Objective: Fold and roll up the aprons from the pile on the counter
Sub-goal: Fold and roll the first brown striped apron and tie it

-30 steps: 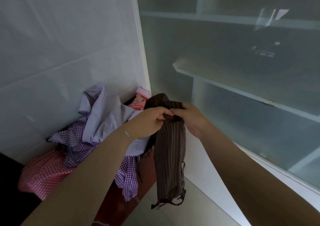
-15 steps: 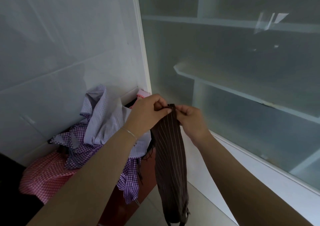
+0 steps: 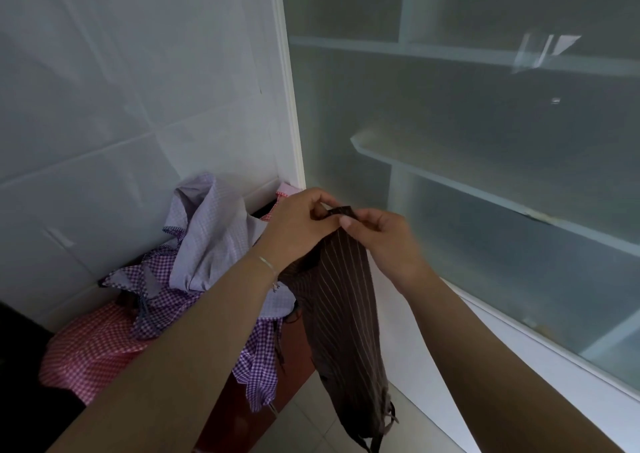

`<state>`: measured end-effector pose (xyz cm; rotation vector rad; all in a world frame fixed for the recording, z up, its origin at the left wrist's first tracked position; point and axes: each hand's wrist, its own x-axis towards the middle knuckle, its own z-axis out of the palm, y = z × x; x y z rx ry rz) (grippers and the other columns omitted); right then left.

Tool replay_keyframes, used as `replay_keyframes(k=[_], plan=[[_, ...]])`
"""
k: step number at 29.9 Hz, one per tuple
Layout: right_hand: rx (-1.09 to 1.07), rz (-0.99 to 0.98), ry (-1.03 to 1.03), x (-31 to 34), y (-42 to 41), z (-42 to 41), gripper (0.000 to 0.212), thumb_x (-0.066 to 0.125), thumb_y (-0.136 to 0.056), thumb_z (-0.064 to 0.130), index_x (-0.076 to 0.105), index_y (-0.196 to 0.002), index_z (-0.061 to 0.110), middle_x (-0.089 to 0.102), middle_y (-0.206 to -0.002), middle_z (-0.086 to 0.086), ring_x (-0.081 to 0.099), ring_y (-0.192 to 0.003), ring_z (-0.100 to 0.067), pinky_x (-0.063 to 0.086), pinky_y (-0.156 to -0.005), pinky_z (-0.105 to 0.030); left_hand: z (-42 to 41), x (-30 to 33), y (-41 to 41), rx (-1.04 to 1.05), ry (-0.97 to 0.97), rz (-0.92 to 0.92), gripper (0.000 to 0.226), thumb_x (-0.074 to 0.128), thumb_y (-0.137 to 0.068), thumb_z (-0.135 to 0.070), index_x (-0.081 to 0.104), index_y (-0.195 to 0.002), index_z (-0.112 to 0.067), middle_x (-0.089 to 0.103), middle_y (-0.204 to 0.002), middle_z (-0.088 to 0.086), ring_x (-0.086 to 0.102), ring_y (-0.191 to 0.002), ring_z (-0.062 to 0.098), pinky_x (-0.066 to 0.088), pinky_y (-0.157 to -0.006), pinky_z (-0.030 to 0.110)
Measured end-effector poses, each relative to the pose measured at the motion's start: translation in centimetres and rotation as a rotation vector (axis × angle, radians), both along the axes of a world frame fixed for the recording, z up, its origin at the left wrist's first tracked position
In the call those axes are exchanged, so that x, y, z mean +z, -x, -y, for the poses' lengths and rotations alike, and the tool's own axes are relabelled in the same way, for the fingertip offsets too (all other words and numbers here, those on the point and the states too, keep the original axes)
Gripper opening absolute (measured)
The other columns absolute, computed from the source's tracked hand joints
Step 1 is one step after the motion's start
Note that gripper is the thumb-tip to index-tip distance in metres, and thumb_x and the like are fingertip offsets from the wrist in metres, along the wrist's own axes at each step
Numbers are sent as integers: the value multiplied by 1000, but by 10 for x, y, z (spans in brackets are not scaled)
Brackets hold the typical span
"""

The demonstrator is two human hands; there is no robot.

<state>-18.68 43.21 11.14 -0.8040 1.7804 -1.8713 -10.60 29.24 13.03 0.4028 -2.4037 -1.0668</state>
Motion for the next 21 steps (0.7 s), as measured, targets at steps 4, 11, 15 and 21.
replay_keyframes(k=[4, 11, 15, 21], plan=[[-135, 25, 66, 3, 9, 5, 9, 66, -89, 13, 73, -84, 15, 72, -79, -3, 65, -74, -12, 55, -73, -27, -2, -17, -2, -21, 8, 4, 24, 68, -86, -31, 49, -99, -24, 64, -78, 5, 60, -70, 12, 46, -65, 26], [-442, 26, 45, -1, 64, -22, 13, 64, -91, 17, 68, -79, 21, 66, -74, 8, 59, -68, -4, 48, -70, -18, 69, -49, -45, -19, 506, 721, 45, 53, -89, -55, 61, -112, -17, 68, -98, 6, 62, -85, 17, 43, -72, 25], [-507, 69, 8, -22, 73, -31, 13, 63, -92, 20, 68, -81, 26, 68, -80, 7, 63, -80, -12, 52, -83, -29, 69, -18, -56, 95, 743, 230, 80, 14, -80, -83, 61, -67, -19, 53, -51, -3, 50, -46, 12, 41, -48, 28], [-349, -29, 29, -10, 51, -18, 9, 62, -92, 16, 69, -89, 12, 66, -79, 1, 58, -73, -7, 46, -73, -23, 66, -8, -62, 278, 802, 149, 68, 37, -81, -70, 60, -113, -14, 68, -99, 7, 63, -86, 23, 45, -60, 28]])
